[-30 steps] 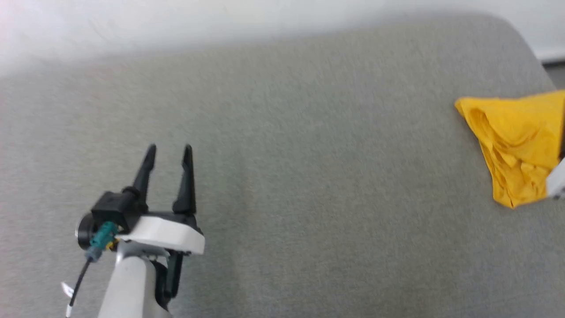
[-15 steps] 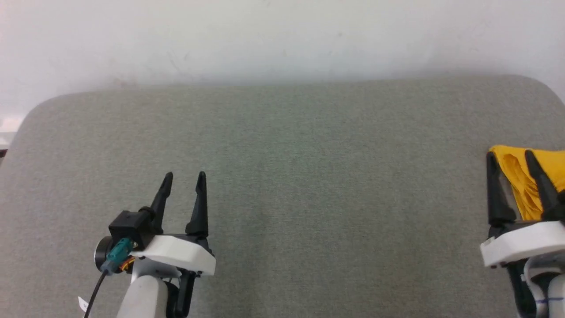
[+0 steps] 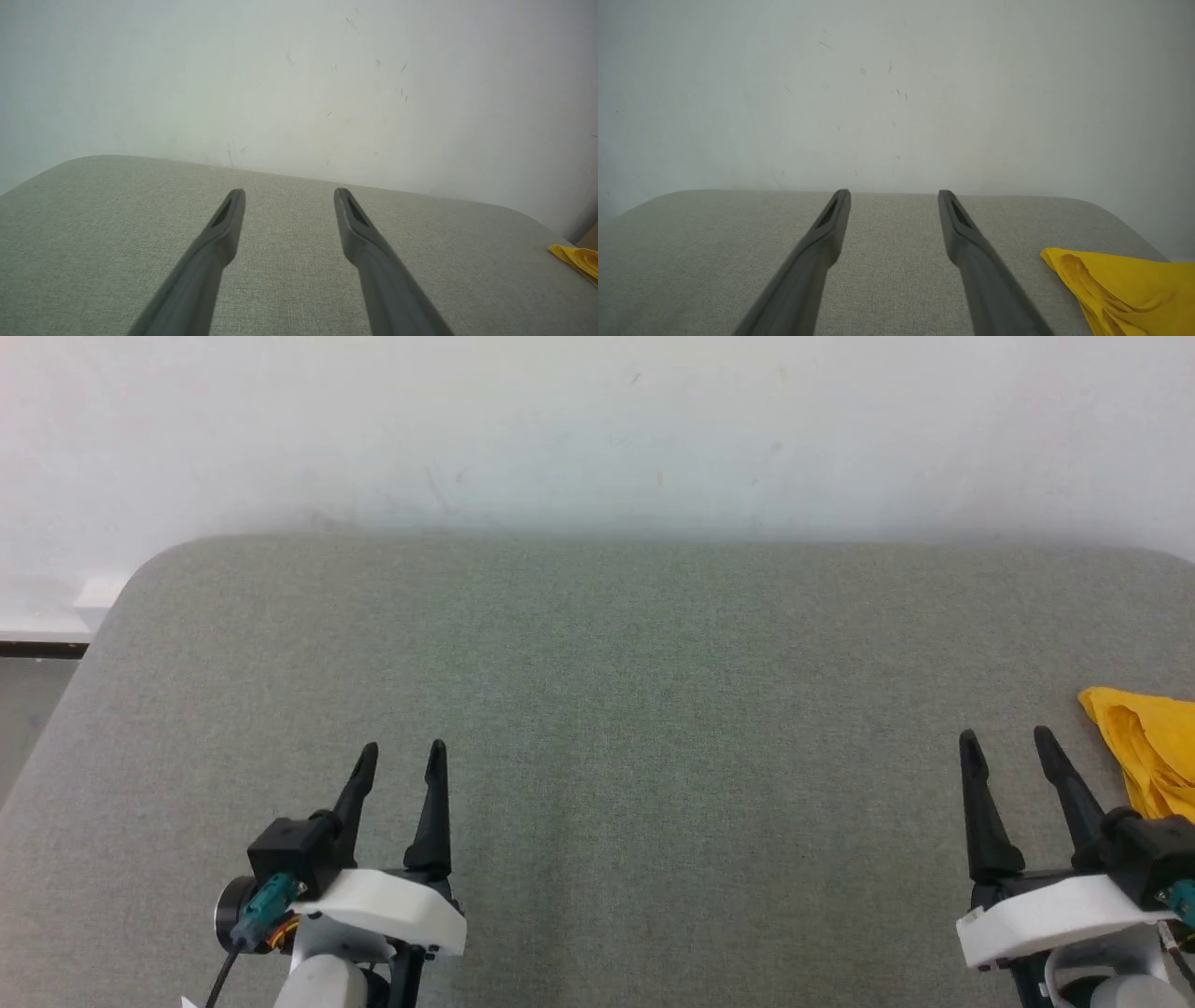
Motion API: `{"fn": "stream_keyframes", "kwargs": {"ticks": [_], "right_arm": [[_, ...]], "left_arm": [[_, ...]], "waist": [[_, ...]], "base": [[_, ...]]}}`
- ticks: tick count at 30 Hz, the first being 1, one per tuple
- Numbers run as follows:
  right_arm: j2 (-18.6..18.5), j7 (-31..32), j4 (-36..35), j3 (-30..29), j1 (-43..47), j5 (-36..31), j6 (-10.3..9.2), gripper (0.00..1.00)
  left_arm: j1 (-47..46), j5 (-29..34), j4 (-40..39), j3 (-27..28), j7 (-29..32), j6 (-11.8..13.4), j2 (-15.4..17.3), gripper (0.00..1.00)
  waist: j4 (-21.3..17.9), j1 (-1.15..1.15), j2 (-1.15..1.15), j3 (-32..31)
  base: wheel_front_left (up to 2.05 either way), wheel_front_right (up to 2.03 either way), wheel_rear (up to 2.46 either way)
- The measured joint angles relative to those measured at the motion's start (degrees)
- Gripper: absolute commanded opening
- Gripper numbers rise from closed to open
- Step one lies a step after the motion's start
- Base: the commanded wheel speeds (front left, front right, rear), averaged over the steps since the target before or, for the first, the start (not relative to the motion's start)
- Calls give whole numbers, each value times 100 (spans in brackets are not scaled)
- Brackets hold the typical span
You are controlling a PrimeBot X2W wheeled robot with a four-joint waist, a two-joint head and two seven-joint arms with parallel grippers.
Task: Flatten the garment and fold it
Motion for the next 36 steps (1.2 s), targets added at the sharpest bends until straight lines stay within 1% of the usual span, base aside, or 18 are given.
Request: {"fn": "stream_keyframes", "kwargs": {"ticks": [12,13,36], "right_arm": [[10,-138,178,20,166,353,0,100],[9,-135,188,20,166,350,0,0],[4,-69,183,10,165,311,1,0]], "left_arm": [[141,-30,-130,-14,0,100,0,100],[141,-37,-130,-16,1,100,0,0],[139,19,-192,7,109,100,1,0]], "waist": [[26,0,0,8],[23,0,0,9],[-27,1,0,19]], "base": [[0,0,0],[0,0,0],[0,0,0]]}}
